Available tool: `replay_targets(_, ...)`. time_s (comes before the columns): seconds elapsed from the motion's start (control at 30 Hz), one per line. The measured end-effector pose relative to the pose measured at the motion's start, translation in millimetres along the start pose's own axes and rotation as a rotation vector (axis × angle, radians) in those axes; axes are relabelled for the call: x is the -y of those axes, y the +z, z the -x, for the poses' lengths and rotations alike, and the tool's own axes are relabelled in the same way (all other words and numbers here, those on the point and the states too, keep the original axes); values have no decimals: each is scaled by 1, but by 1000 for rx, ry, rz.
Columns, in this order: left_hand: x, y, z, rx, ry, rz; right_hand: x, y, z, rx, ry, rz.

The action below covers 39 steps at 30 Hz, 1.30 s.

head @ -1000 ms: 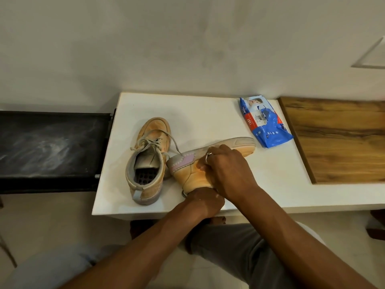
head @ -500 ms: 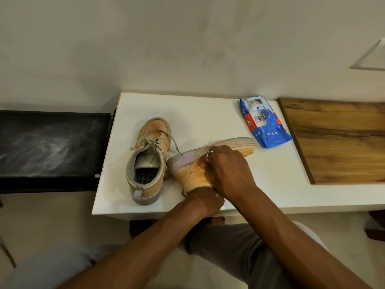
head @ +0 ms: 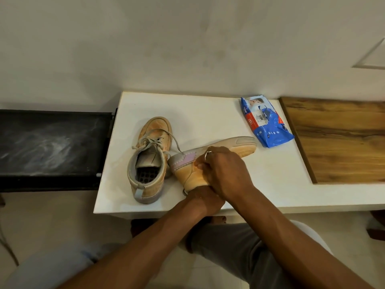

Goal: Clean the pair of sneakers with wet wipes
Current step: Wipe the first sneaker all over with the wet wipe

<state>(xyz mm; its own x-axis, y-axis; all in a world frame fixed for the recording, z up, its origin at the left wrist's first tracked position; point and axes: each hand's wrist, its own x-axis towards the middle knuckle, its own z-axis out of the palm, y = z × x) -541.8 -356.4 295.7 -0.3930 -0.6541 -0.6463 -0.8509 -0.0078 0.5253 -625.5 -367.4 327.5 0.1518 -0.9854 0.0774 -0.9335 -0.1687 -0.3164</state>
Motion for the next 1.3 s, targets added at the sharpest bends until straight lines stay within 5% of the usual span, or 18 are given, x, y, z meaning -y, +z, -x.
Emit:
replay_targets(0.17,-3,-6,7,-29,-5,69,-24,-22,-5,-108,141,192)
replay_targets(0.5,-17,-27,12,-189,86,226,-78,-50,-1,-266,434,-185)
replay_targets(1.1,-22,-36,7,-129,21,142,-71,-40,-17,-150,357,-237)
replay_targets(1.3,-24,-39,5,-165,6,236,-89,-43,-15,-238,445,-210)
